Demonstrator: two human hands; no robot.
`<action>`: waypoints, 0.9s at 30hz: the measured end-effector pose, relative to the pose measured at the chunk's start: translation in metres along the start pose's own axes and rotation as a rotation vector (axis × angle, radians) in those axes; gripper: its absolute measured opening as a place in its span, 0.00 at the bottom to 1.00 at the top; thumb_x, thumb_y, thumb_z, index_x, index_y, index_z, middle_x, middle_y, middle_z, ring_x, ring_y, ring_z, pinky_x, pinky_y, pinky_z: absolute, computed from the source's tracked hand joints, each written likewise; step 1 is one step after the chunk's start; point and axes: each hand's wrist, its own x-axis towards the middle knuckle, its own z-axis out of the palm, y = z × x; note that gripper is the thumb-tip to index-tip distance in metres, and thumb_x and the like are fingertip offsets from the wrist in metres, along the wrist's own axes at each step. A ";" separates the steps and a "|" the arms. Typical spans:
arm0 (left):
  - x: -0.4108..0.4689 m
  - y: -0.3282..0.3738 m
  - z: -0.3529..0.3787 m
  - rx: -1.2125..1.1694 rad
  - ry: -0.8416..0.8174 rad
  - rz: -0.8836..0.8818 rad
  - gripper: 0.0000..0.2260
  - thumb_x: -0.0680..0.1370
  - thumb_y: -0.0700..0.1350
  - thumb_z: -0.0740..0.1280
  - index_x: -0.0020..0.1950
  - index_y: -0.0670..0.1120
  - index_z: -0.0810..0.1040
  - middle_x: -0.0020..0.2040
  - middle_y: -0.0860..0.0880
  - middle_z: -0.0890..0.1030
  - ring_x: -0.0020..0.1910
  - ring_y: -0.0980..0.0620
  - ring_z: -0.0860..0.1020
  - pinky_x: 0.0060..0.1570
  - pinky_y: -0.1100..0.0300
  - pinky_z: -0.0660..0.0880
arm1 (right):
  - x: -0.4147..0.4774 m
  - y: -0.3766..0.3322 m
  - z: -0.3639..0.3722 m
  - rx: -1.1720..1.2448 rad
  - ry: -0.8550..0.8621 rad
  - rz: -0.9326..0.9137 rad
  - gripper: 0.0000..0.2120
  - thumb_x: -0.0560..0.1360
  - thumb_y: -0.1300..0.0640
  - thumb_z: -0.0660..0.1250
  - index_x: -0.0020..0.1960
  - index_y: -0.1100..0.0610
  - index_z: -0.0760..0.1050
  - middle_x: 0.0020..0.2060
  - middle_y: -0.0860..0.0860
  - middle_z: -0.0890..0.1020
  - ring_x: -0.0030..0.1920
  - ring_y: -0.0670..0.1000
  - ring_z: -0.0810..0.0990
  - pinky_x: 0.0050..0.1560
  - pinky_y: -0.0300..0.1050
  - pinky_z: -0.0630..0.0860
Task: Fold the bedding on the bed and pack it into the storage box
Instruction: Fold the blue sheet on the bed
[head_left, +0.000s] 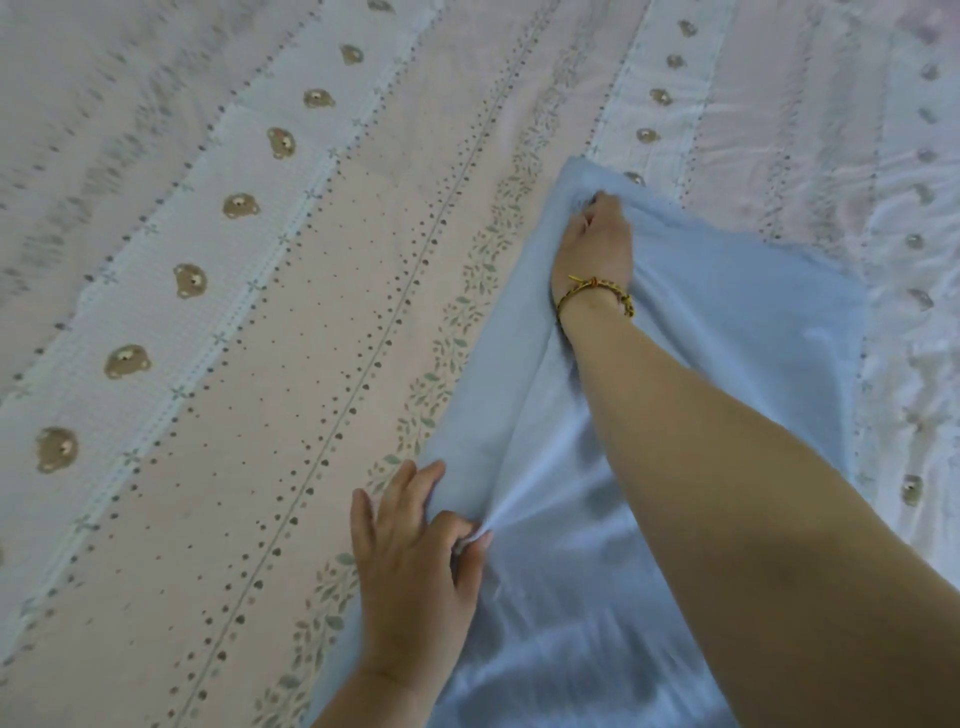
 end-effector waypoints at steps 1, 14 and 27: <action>0.001 0.000 0.001 0.026 -0.030 -0.010 0.12 0.69 0.52 0.59 0.31 0.48 0.75 0.55 0.41 0.80 0.60 0.47 0.68 0.64 0.54 0.52 | 0.001 0.000 0.003 -0.121 -0.076 -0.041 0.17 0.81 0.57 0.50 0.66 0.63 0.64 0.69 0.57 0.66 0.70 0.54 0.62 0.68 0.43 0.55; -0.058 -0.027 -0.039 0.269 -0.549 0.043 0.34 0.67 0.67 0.53 0.65 0.46 0.66 0.62 0.43 0.77 0.63 0.48 0.65 0.64 0.57 0.49 | -0.208 0.049 -0.024 -0.477 -0.552 -0.201 0.53 0.53 0.28 0.16 0.74 0.49 0.31 0.69 0.47 0.29 0.74 0.53 0.33 0.67 0.51 0.27; -0.083 -0.014 -0.077 0.057 -0.371 -0.037 0.21 0.73 0.62 0.55 0.43 0.47 0.78 0.44 0.52 0.79 0.54 0.53 0.74 0.66 0.59 0.41 | -0.391 0.123 -0.078 -0.351 -0.165 -0.384 0.21 0.79 0.41 0.40 0.59 0.49 0.66 0.53 0.50 0.82 0.59 0.50 0.69 0.68 0.48 0.52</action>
